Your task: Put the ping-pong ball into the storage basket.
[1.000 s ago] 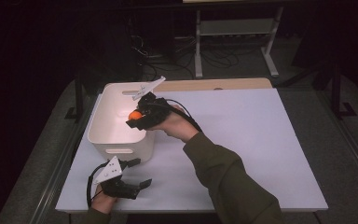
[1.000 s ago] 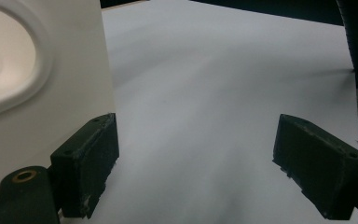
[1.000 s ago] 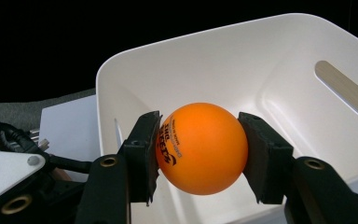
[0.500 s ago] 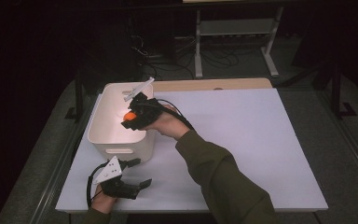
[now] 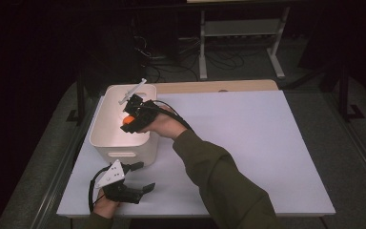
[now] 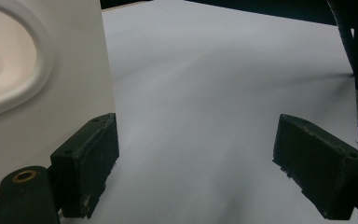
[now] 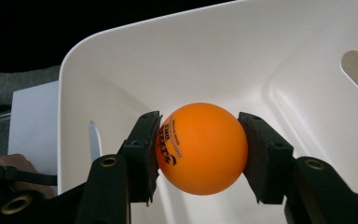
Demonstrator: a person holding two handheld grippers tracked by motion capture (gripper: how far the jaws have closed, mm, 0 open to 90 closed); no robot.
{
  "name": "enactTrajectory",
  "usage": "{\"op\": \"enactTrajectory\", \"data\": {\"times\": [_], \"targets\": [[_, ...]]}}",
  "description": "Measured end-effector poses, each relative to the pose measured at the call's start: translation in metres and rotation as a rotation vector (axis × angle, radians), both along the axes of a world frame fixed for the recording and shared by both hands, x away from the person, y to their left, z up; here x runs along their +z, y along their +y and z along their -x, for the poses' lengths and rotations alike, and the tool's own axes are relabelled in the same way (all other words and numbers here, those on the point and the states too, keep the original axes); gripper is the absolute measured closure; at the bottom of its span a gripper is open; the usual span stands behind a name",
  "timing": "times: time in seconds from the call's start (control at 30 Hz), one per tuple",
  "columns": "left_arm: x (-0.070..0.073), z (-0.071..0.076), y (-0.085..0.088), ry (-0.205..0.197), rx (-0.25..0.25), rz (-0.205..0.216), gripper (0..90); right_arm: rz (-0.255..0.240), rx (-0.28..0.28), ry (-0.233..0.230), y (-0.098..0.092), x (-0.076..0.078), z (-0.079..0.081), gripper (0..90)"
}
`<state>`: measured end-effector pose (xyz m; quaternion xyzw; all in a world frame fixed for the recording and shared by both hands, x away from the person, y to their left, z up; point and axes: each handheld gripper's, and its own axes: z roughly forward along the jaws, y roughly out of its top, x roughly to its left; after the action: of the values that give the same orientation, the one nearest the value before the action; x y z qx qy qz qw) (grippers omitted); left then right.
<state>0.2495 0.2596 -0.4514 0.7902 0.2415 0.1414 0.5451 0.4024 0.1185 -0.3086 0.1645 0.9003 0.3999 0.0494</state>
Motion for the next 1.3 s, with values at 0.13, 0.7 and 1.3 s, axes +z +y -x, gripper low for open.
{"op": "enactTrajectory", "data": {"times": [0.13, 0.7, 1.3], "targets": [[0.000, 0.000, 0.000, -0.003, -0.002, 0.000, 14.1, 0.027, 0.008, 0.001, 0.006, -0.002, 0.000, 49.3], [0.000, 0.000, 0.000, -0.006, -0.003, -0.001, 14.1, 0.088, 0.027, 0.023, 0.017, -0.013, -0.004, 48.9], [0.000, 0.000, 0.000, -0.007, -0.002, 0.002, 14.1, 0.063, 0.006, 0.014, 0.013, -0.008, -0.003, 42.4]]}}
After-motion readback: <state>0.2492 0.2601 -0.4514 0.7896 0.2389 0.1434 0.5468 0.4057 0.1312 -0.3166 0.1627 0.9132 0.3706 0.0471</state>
